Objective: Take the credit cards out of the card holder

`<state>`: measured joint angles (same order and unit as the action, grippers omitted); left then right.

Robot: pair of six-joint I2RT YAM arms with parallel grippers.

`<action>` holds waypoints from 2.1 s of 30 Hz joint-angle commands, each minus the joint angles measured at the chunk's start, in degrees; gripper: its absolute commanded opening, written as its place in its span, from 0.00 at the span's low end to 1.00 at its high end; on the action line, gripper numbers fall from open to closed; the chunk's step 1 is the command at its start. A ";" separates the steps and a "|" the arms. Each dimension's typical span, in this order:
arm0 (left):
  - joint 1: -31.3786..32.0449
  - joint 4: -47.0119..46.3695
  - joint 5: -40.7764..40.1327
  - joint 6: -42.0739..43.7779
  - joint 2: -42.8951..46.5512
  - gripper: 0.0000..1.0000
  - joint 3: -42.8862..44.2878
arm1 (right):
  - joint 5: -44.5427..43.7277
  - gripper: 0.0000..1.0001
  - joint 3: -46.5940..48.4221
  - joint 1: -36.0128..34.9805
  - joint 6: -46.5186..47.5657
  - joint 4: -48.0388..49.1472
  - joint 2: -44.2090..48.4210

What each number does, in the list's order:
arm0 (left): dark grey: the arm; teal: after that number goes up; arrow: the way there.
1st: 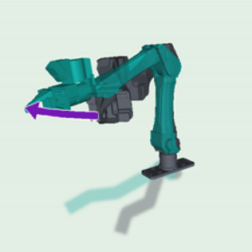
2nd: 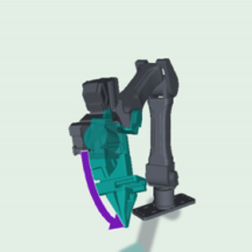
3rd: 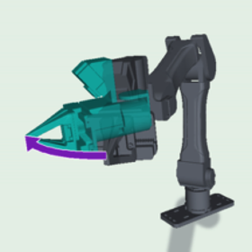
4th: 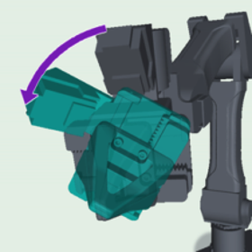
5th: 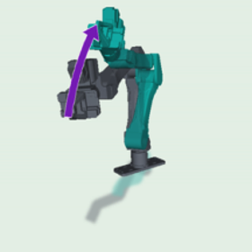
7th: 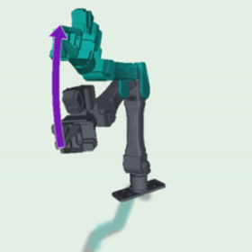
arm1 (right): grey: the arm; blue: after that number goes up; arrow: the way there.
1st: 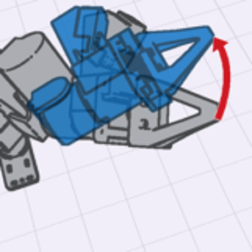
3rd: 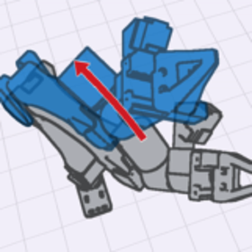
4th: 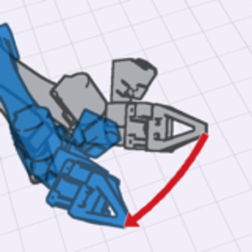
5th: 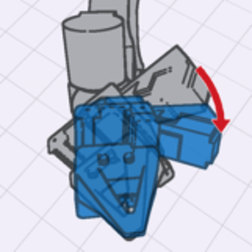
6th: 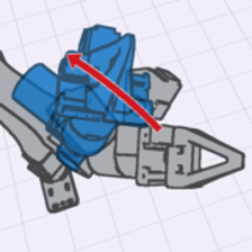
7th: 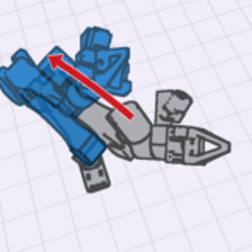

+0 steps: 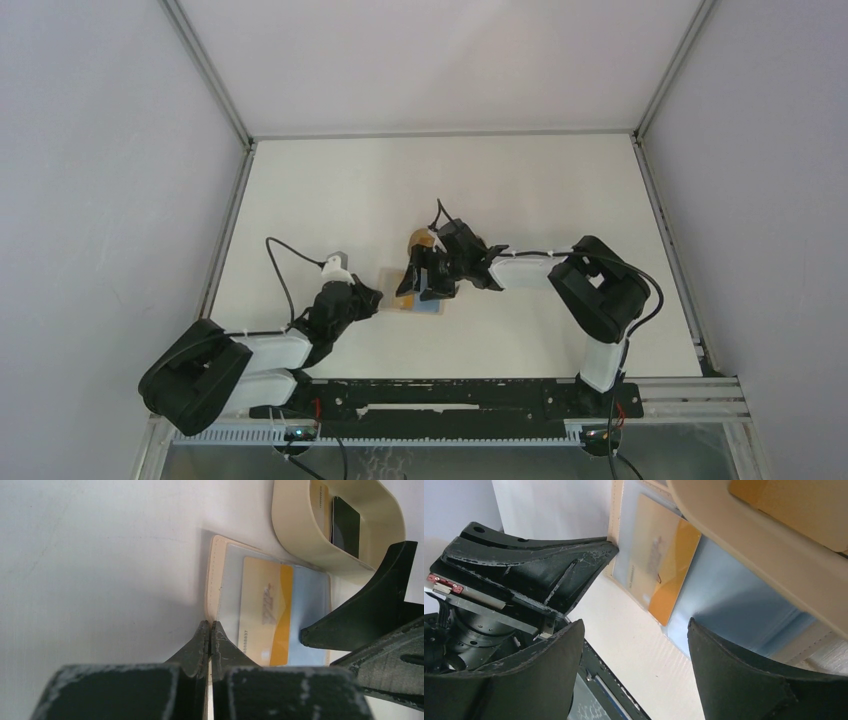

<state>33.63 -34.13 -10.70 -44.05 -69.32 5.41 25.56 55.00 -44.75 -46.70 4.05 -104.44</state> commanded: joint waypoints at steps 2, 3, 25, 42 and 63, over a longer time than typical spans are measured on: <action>-0.06 4.35 -1.25 1.16 -1.08 0.00 -1.61 | -1.65 0.84 0.10 -0.19 -1.24 4.91 -1.65; -0.05 4.47 -1.12 1.16 -0.86 0.00 -1.63 | -1.53 0.84 0.10 -0.26 -1.67 5.64 -2.21; -0.06 4.76 1.08 1.25 -1.05 0.00 -2.10 | 4.34 0.83 -10.00 -0.64 -14.45 36.84 -5.38; 0.51 4.69 0.59 0.59 -0.73 0.00 -2.36 | 5.36 0.81 -6.14 -2.44 -18.75 38.80 -9.81; 0.64 4.35 0.26 0.20 -1.17 0.00 -2.56 | 4.69 0.80 -9.48 1.63 -12.95 25.52 5.02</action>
<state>33.80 -34.74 -11.22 -44.16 -69.34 5.04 30.20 45.28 -43.70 -61.78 31.14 -104.36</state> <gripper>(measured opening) 0.008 0.804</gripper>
